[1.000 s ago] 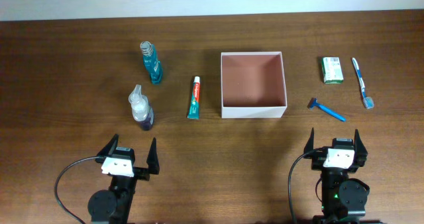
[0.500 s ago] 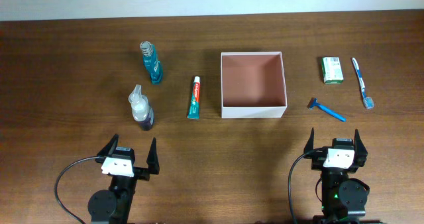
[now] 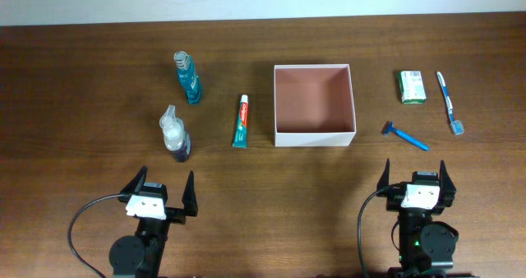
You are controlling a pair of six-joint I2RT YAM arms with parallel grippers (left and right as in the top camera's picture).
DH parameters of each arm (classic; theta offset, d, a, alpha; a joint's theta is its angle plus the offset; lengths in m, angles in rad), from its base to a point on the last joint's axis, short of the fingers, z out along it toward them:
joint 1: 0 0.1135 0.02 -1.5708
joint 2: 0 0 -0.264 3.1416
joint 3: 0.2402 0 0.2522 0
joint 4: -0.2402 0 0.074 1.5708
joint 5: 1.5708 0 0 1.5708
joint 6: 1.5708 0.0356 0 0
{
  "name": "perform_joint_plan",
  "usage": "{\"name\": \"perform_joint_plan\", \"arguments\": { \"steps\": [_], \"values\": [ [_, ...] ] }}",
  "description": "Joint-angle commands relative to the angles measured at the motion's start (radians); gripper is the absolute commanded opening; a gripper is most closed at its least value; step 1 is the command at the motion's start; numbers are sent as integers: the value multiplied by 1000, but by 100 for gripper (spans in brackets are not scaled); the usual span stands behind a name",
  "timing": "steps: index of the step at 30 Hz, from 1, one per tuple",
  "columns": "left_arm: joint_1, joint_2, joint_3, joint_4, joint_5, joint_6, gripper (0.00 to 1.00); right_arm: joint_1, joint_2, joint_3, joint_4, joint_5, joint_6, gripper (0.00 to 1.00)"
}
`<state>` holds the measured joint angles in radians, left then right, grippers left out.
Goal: Pack container
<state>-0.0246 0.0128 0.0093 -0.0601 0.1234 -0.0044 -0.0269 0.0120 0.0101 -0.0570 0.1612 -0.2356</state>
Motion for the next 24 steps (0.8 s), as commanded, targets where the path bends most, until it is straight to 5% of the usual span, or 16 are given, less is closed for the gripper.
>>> {"name": "perform_joint_plan", "arguments": {
  "steps": [1, 18, 24],
  "values": [
    [8, -8, -1, -8, 0, -3, 100, 7, -6, -5, -7, 31, 4, 99],
    [8, -8, -1, -8, 0, -3, 100, 7, -6, -5, -3, 23, 8, 99],
    [8, -8, -1, -8, 0, -3, 99, 7, -6, -5, -23, -157, 8, 99]
  ]
}}
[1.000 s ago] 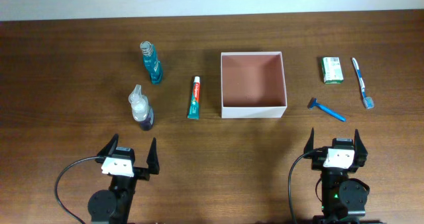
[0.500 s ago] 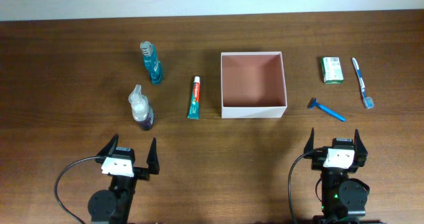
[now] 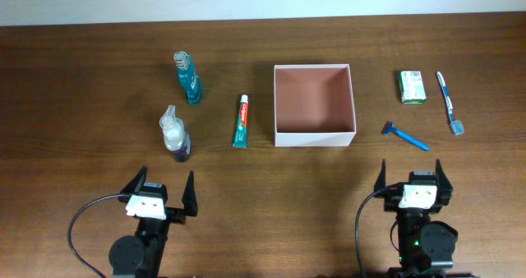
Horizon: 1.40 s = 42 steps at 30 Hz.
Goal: Pack container
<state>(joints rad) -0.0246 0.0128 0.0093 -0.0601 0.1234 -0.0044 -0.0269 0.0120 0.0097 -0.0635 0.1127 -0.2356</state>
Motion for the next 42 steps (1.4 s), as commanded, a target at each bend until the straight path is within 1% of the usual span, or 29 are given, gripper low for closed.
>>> {"name": "perform_joint_plan", "arguments": {
  "steps": [1, 15, 20, 22, 27, 42],
  "values": [
    [8, -8, -1, -8, 0, -3, 99, 7, -6, -4, -16, -114, 8, 99],
    [8, -8, -1, -8, 0, -3, 99, 7, -6, -4, -16, -88, 3, 99],
    [8, -8, -1, -8, 0, -3, 99, 7, -6, -4, -11, -28, 3, 99],
    [8, -8, -1, -8, 0, -3, 100, 7, -6, -4, -7, 30, 3, 99],
    [8, -8, -1, -8, 0, -3, 99, 7, -6, -4, 1, 106, 3, 99],
    [8, -8, -1, -2, -9, -2, 99, 7, -6, -4, 1, 105, 4, 99]
  ]
}}
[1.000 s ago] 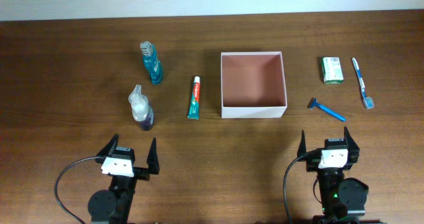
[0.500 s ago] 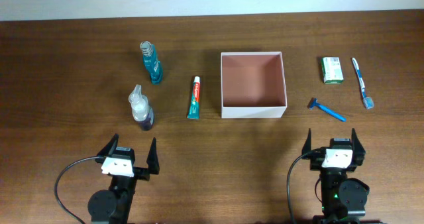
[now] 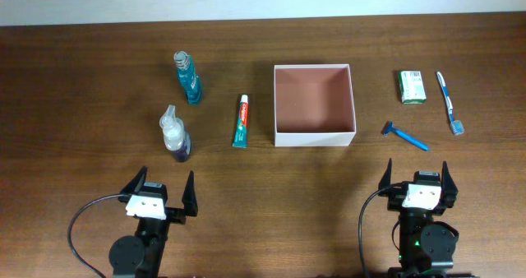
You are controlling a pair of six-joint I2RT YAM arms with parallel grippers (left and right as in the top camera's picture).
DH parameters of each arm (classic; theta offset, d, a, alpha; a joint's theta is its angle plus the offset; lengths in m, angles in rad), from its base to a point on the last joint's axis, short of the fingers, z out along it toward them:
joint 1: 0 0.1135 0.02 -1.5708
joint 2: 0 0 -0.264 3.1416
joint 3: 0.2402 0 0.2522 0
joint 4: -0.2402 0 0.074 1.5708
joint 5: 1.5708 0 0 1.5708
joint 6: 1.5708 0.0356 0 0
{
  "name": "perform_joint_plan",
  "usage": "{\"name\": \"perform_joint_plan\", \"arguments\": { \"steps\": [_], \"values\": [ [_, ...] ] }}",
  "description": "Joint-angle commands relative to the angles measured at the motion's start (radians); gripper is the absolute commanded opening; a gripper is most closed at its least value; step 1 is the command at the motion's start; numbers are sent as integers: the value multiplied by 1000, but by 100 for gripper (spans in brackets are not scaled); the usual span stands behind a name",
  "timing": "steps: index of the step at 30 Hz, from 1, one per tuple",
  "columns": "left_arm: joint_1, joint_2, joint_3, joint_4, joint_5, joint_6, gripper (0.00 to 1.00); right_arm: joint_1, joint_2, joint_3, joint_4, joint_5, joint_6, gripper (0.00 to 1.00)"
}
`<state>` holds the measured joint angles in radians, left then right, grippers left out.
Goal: Pack container
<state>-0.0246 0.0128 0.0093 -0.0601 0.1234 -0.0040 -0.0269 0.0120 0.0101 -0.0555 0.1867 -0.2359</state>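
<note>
A white square box (image 3: 314, 104) with a bare reddish-brown floor stands open at the table's middle. Left of it lie a toothpaste tube (image 3: 240, 121), a teal bottle (image 3: 187, 78) and a purple spray bottle (image 3: 175, 134). Right of it are a green soap packet (image 3: 412, 86), a blue toothbrush (image 3: 449, 102) and a blue razor (image 3: 404, 135). My left gripper (image 3: 161, 193) rests open at the near left, well below the spray bottle. My right gripper (image 3: 416, 179) rests open at the near right, below the razor. Neither holds anything.
The dark wooden table (image 3: 82, 105) ends at a pale wall strip along the far edge. Black cables loop beside each arm base at the near edge.
The right gripper has shifted very slightly to the right. The left arm and all objects are where they were.
Both grippers rested open at the near edge with the box holding nothing and every item lying around it. Across the three moments only the right gripper wavered slightly sideways; no object has been touched.
</note>
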Motion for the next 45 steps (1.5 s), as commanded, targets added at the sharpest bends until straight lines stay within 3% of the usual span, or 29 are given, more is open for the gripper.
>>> {"name": "perform_joint_plan", "arguments": {
  "steps": [1, 5, 13, 22, 25, 32, 38, 45],
  "values": [
    [8, -8, -1, -1, -19, -3, 100, 7, -6, -5, -7, 31, 4, 99],
    [8, -8, -1, 26, -35, -3, 100, 7, -6, -5, -7, 31, 4, 99],
    [8, -8, 0, 294, -35, -3, 99, 7, -6, -5, -7, 31, 4, 99],
    [8, 31, 122, 306, -34, 15, 99, 7, -6, -5, -7, 31, 4, 99],
    [8, 91, 225, 306, -24, 75, 99, 7, -6, -5, -7, 31, 4, 99],
    [8, 327, 528, 307, 121, 364, 99, 7, -6, -5, -7, 31, 4, 99],
    [8, 589, 788, 290, 157, 365, 99, 7, -6, -5, -7, 31, 4, 99],
    [8, 946, 1163, 137, 464, 365, 99, 7, -6, -5, -7, 31, 4, 99]
  ]
}}
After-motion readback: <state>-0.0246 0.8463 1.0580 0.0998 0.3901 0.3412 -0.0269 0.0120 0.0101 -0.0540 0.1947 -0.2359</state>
